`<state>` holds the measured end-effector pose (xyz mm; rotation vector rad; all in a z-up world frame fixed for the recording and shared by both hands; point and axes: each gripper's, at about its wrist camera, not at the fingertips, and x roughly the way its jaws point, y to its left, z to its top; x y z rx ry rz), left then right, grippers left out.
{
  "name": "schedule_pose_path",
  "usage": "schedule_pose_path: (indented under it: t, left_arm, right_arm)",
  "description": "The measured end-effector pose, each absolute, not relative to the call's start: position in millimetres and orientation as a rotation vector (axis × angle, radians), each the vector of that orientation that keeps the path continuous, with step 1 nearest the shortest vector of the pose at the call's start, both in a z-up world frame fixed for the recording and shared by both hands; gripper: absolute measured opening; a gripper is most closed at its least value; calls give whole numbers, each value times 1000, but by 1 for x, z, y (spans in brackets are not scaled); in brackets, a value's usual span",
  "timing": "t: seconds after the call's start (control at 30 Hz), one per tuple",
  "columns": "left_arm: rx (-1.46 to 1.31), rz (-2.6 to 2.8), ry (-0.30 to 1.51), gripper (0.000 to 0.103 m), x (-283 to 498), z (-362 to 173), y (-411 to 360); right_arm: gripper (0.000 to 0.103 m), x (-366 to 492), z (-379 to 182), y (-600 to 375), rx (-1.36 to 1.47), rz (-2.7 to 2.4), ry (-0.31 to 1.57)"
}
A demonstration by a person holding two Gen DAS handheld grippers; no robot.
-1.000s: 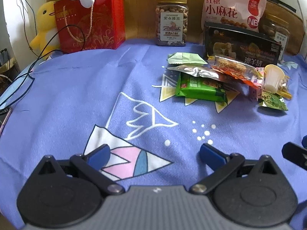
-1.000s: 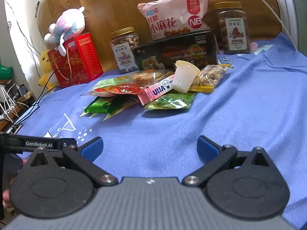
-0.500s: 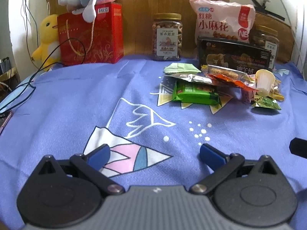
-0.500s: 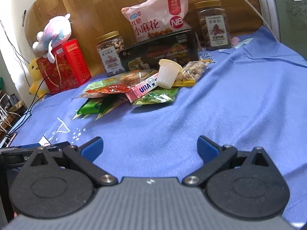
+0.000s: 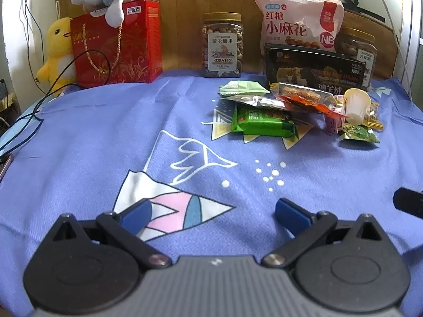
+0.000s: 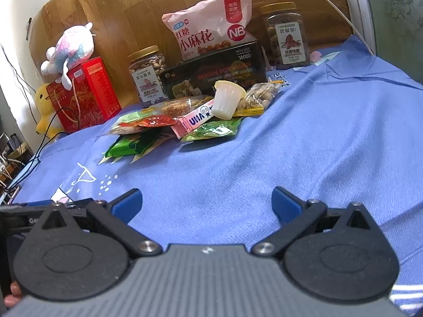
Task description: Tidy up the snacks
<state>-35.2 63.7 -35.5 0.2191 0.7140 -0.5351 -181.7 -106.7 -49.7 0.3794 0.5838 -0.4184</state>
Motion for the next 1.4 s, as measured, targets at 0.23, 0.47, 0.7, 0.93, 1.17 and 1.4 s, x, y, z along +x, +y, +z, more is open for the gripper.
schedule_pose_path:
  t: [0.23,0.47,0.7,0.93,1.17,1.4]
  left_arm:
    - [212,-493,751,103,-36,-33,59]
    - [208,-482,756,103,-37,-33,59]
    - [208,-482,755,103,-37,-33,59]
    - [207,-486,749,103,-37,-33,60]
    - [212,-496,738,103,-38,-34,60]
    - [213,-534,696,103,-41,-37,67]
  right_arm:
    - [103,-181,-50,-105,343,-400,605]
    - [103,-183,-50,-105,345,-389,605]
    - [103,-181,-52,-99,291,-401,615]
    - [103,-182,-53,-98,292,-408,593]
    - [103,-183,-53,-98,296,-407,587]
    - [103,-183,-53,-98,315,-396,571]
